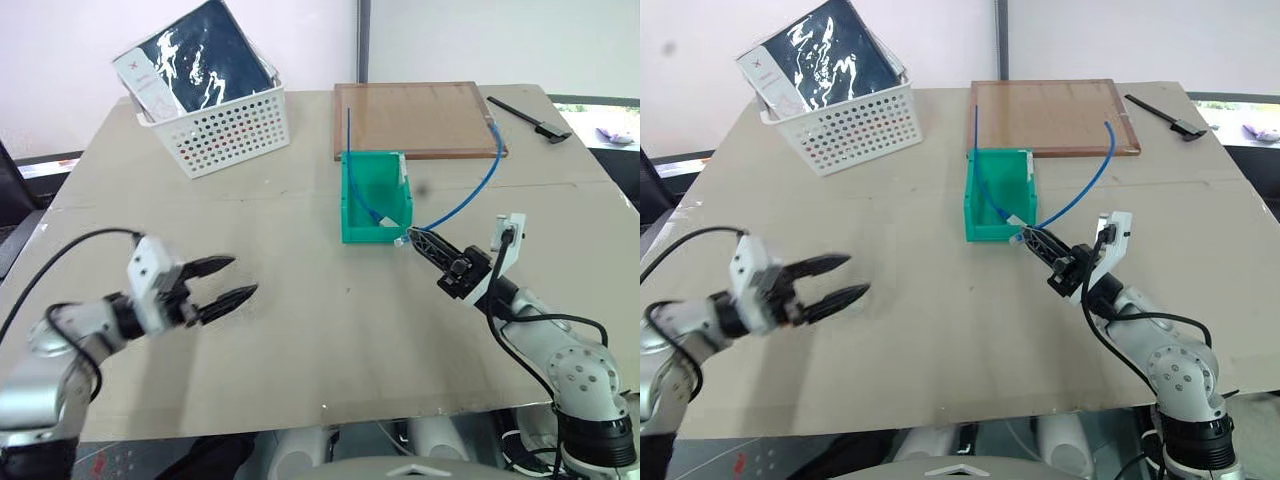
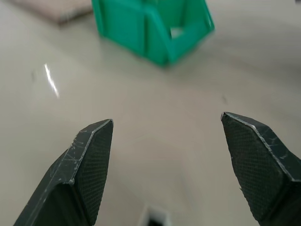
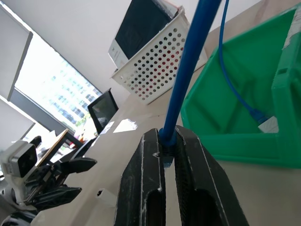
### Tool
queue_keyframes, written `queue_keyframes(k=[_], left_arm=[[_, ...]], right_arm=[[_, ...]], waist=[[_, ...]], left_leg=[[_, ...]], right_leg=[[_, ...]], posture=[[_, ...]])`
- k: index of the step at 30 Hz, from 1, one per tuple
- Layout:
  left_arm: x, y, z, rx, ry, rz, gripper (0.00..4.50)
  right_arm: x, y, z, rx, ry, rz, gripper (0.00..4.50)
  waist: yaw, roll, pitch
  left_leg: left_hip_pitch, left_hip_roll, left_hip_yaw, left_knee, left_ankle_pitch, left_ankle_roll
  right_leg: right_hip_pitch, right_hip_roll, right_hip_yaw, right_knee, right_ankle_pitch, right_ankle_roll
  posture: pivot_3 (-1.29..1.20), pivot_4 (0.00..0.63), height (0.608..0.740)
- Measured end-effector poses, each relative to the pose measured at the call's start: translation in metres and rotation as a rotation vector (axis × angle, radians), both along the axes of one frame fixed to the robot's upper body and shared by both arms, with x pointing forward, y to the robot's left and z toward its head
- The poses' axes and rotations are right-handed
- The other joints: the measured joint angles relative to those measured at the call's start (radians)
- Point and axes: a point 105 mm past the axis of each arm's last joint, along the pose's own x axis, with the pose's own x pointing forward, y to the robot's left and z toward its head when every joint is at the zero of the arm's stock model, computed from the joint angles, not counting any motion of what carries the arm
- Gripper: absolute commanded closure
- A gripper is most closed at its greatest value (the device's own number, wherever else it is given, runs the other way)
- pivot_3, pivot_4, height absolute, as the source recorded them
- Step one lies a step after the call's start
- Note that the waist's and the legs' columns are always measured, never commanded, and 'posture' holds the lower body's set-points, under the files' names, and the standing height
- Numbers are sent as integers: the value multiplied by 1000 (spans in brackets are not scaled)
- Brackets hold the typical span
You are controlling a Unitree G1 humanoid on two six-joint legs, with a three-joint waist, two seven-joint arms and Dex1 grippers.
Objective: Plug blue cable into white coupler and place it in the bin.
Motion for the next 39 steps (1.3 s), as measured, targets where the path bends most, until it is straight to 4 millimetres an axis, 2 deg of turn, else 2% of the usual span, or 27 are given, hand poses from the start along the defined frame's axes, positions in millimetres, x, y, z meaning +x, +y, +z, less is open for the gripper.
queue_keyframes(k=[6,11,24,27,30,32,33,37,39], left_arm=[[-8,21,-20,43,31,20,751],[1,30,-34,100,33,14,751],[33,21,-52,189,21,-123,751],[37,19,-53,198,6,-140,1532],[39,17,-53,200,-5,-157,3081],[40,18,-53,200,-10,-162,3937],[40,17,-53,202,-13,-169,4176],[38,12,-54,197,-13,-199,4170],[38,2,-53,181,-8,-230,4170]], right_arm=[[-1,3,-1,-15,-9,28,4500],[-2,3,-4,-29,-3,30,4500],[-6,-1,-5,-37,1,4,4500],[-7,-2,-5,-40,-1,-2,4500],[-8,-2,-5,-45,0,-10,4500],[-9,-3,-5,-50,3,-13,4500],[-9,-4,-6,-53,3,-14,4500],[-10,-7,-7,-97,-18,-27,4500],[-10,-11,-7,-140,-50,-31,4500]], waist=[[18,-1,0],[17,-1,0],[15,-1,0],[15,-1,0],[15,-1,-1],[15,-1,-1],[15,-1,-1],[15,-1,-1],[18,-1,0]], left_leg=[[0,0,0,0,0,0],[0,0,0,0,0,0],[0,0,1,-1,0,0],[0,0,1,-1,0,0],[0,0,1,-1,0,0],[0,0,1,-1,0,0],[0,0,1,-1,0,0],[0,0,2,-1,0,0],[0,0,1,0,0,0]], right_leg=[[0,0,0,0,0,-1],[0,0,0,0,0,-1],[-1,-1,0,-1,2,3],[-1,-1,0,0,2,3],[-1,-1,0,0,2,3],[-1,-1,0,0,2,3],[-1,-1,0,0,2,3],[-1,-1,0,0,2,3],[0,-2,0,0,2,3]], posture=[[0,150,740],[0,150,740],[0,150,740],[0,150,740],[0,150,740],[0,150,740],[0,150,740],[0,150,740],[0,150,740]])
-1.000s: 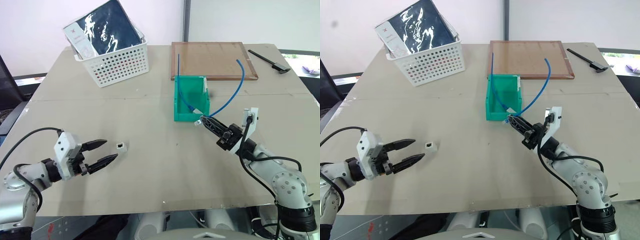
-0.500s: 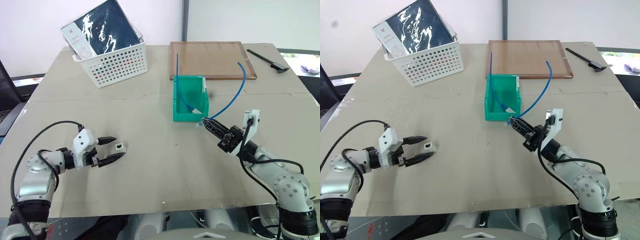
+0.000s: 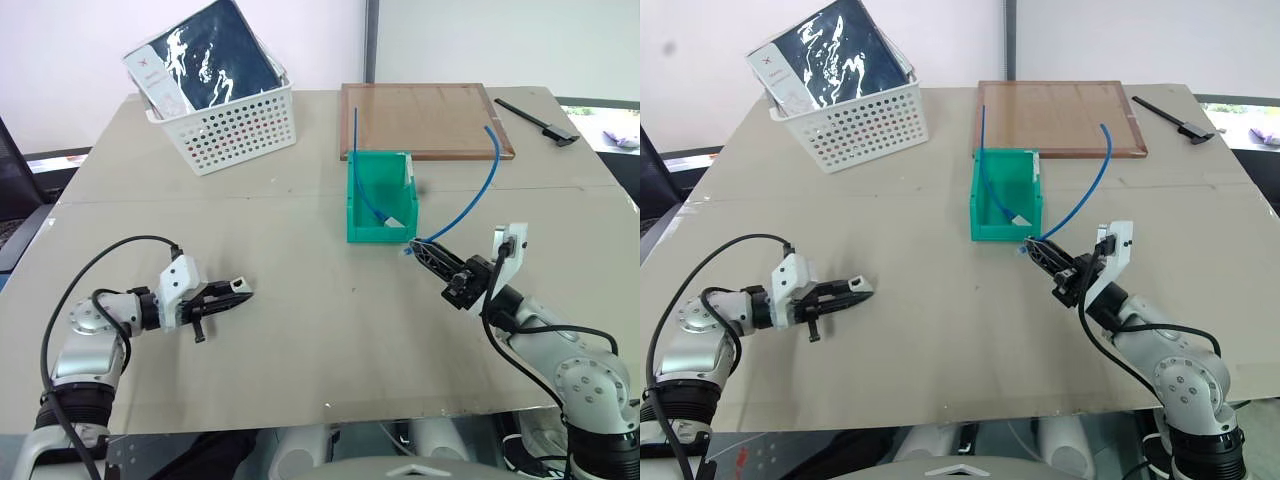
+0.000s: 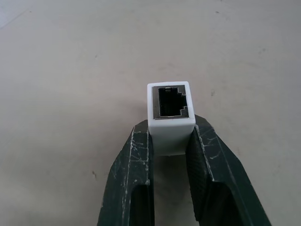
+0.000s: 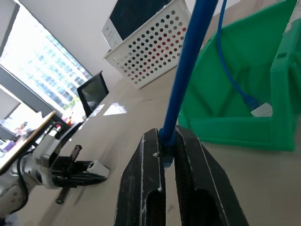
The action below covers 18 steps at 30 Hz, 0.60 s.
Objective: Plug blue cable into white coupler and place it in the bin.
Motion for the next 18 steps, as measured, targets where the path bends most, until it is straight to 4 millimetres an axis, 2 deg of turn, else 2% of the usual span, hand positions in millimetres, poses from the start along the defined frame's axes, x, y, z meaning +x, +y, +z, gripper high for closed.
queue_keyframes(k=[3,7,11,12,15,18], left_arm=[[-1,-31,3,-38,20,-92,4170],[0,-72,16,-71,33,-209,4170],[11,-113,18,-55,39,-289,4170],[12,-117,17,-55,43,-295,4170],[20,-135,16,-11,46,-319,4170],[28,-156,16,42,25,-374,4170]], right_arm=[[-2,-3,3,-63,-54,12,4500],[-2,-11,1,-209,-104,27,4500],[-1,-7,11,-308,-207,100,4500],[-1,-6,12,-319,-214,109,4500],[0,5,13,-385,-259,184,4500],[4,25,22,-453,-344,299,4500]], waist=[[0,-1,0],[-1,0,0],[-5,-1,0],[-6,-1,0],[-5,-1,1],[-5,-1,1]], left_leg=[[0,0,0,0,0,0],[0,0,0,0,0,0],[0,0,1,0,0,0],[0,0,1,0,0,0],[0,0,2,1,0,0],[0,-1,2,2,0,0]], right_leg=[[0,0,0,0,0,0],[0,0,0,0,0,0],[0,1,1,0,0,0],[0,1,1,0,0,0],[0,2,1,0,0,0],[0,1,1,0,0,0]], posture=[[0,150,740],[0,150,740],[0,150,740],[0,150,740],[0,150,740],[0,150,740]])
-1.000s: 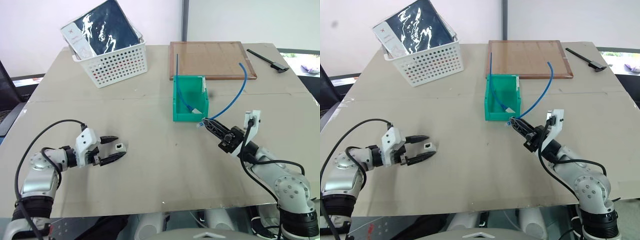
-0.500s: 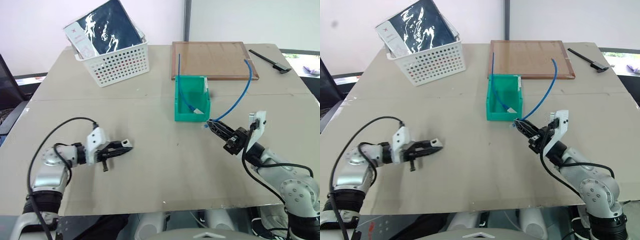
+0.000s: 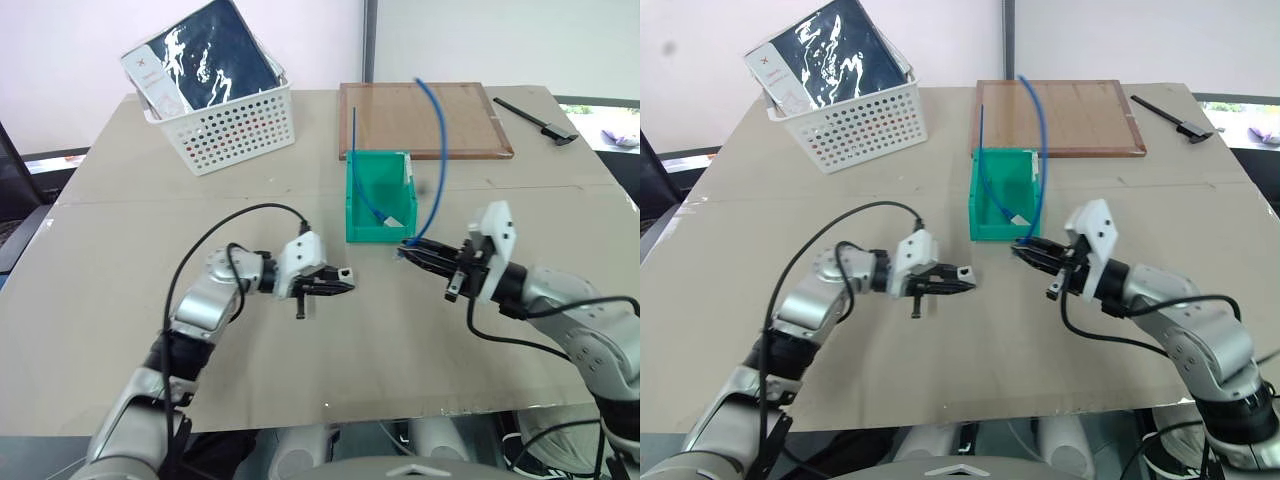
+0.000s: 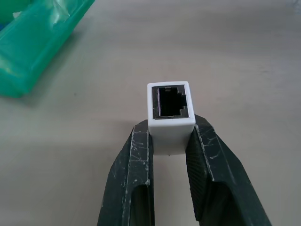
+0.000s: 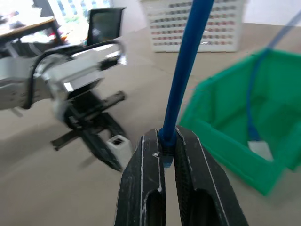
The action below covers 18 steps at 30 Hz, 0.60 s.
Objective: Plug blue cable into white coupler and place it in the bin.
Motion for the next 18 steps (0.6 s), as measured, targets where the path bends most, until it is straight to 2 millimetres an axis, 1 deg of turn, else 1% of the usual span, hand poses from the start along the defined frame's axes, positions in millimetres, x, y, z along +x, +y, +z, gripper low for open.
queue_keyframes(k=[2,4,6,9,13,18], left_arm=[[1,-2,-5,24,1,-11,4170],[1,-3,-14,46,19,-14,4170],[1,-7,-14,50,3,-31,4170],[2,-7,-14,57,-3,-38,4170],[2,-7,-14,64,-14,-44,4170],[3,-7,-14,69,-17,-43,4170]], right_arm=[[3,7,1,-33,-16,42,4500],[9,14,-4,-93,-20,82,4500],[12,22,-8,-136,-20,125,4500],[16,29,-18,-180,-3,167,4500],[17,33,-31,-212,31,200,4500],[21,36,-39,-228,45,220,4500]], waist=[[-2,0,0],[-2,0,0],[3,0,0],[4,0,0],[4,0,0],[3,0,0]], left_leg=[[0,0,0,0,0,0],[0,0,0,0,0,0],[-1,0,-2,0,0,0],[-1,0,-1,0,0,0],[-1,0,-2,0,0,0],[-1,-1,-2,1,0,0]], right_leg=[[0,0,0,0,0,0],[-1,0,0,0,0,0],[-1,0,-1,0,0,0],[-1,-1,0,0,0,0],[-1,-1,0,0,0,0],[-1,-1,0,1,0,0]], posture=[[0,150,740],[0,150,740],[0,150,740],[0,150,740],[0,150,740],[0,150,740]])
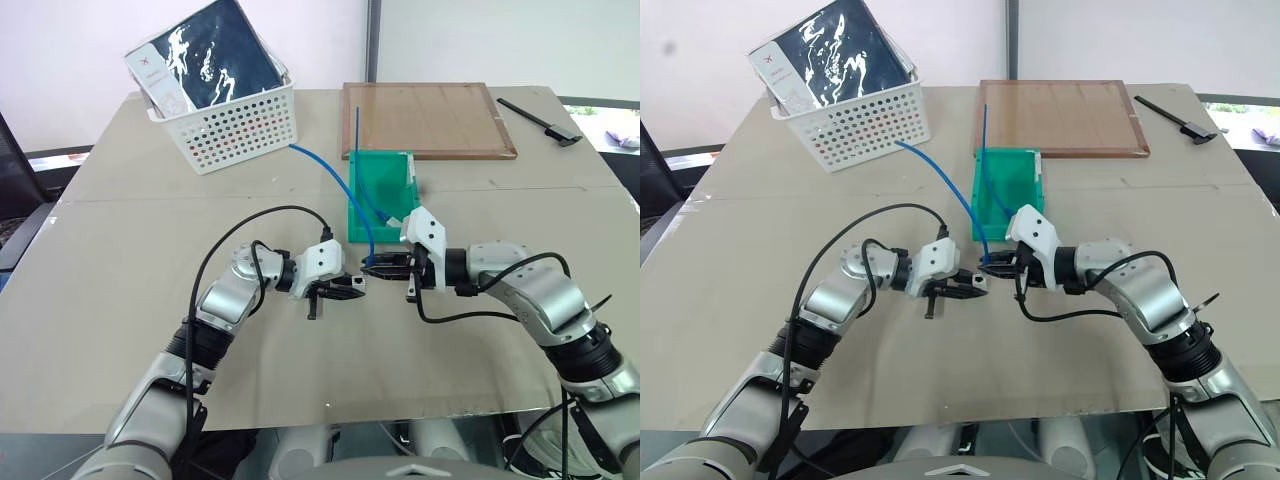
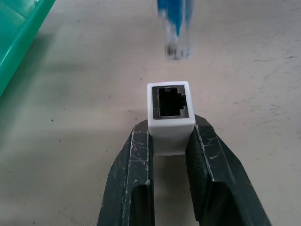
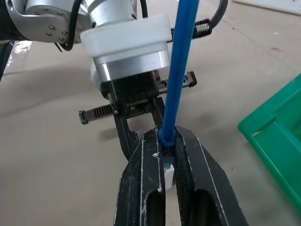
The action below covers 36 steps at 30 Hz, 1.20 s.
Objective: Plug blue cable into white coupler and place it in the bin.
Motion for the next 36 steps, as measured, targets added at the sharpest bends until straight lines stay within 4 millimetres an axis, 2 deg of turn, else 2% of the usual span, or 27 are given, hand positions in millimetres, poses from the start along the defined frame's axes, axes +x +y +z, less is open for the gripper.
queue_keyframes(k=[6,30,36], left_arm=[[0,0,0,1,-8,-5,4170],[1,0,-2,8,-40,-19,4170],[0,-1,-2,11,-50,-26,4170]], right_arm=[[5,5,-8,-34,-17,26,4500],[3,12,-12,-112,-107,126,4500],[2,12,-18,-160,-100,159,4500]], waist=[[0,0,0],[-1,0,-1],[0,0,-2]], left_leg=[[0,0,0,0,0,0],[1,0,0,1,0,0],[2,0,-1,2,0,0]], right_leg=[[0,0,0,0,0,0],[1,0,0,1,0,0],[3,0,-1,1,0,0]], posture=[[0,150,740],[0,150,740],[0,150,740]])
